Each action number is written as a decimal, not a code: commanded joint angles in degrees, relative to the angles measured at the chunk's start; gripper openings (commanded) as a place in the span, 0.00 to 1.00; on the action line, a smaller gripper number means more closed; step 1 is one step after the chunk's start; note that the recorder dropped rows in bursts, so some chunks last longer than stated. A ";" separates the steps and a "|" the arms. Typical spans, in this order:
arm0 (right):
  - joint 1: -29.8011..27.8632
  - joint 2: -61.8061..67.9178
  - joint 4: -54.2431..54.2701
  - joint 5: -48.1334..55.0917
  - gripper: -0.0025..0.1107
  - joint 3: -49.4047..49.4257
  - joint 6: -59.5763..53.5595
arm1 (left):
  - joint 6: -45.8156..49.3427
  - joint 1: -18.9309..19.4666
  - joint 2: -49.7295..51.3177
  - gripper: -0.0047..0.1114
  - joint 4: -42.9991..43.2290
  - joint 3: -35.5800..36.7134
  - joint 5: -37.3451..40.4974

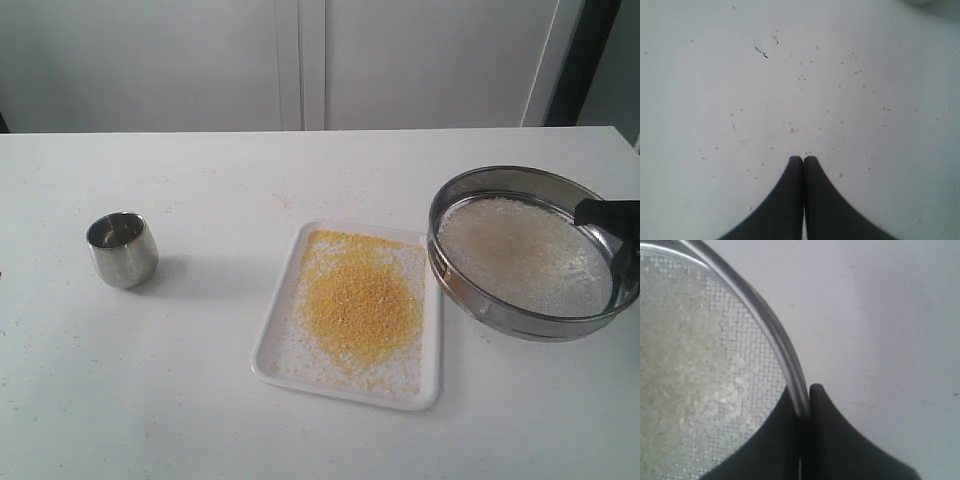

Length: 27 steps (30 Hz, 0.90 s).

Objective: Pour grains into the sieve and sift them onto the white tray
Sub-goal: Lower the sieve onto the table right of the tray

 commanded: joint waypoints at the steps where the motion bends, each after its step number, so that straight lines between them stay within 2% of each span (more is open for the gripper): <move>1: -0.92 0.07 -4.92 -1.17 0.02 -0.50 5.22 | -0.15 0.21 -0.35 0.04 -0.30 -0.35 0.88; 12: -0.92 2.06 -12.60 -2.33 0.02 -0.50 12.65 | -0.15 0.21 -0.35 0.04 -0.30 -0.35 0.88; 27: -0.80 6.44 -12.60 -7.85 0.02 1.64 12.54 | -0.15 0.21 -0.35 0.04 -0.30 -0.35 0.88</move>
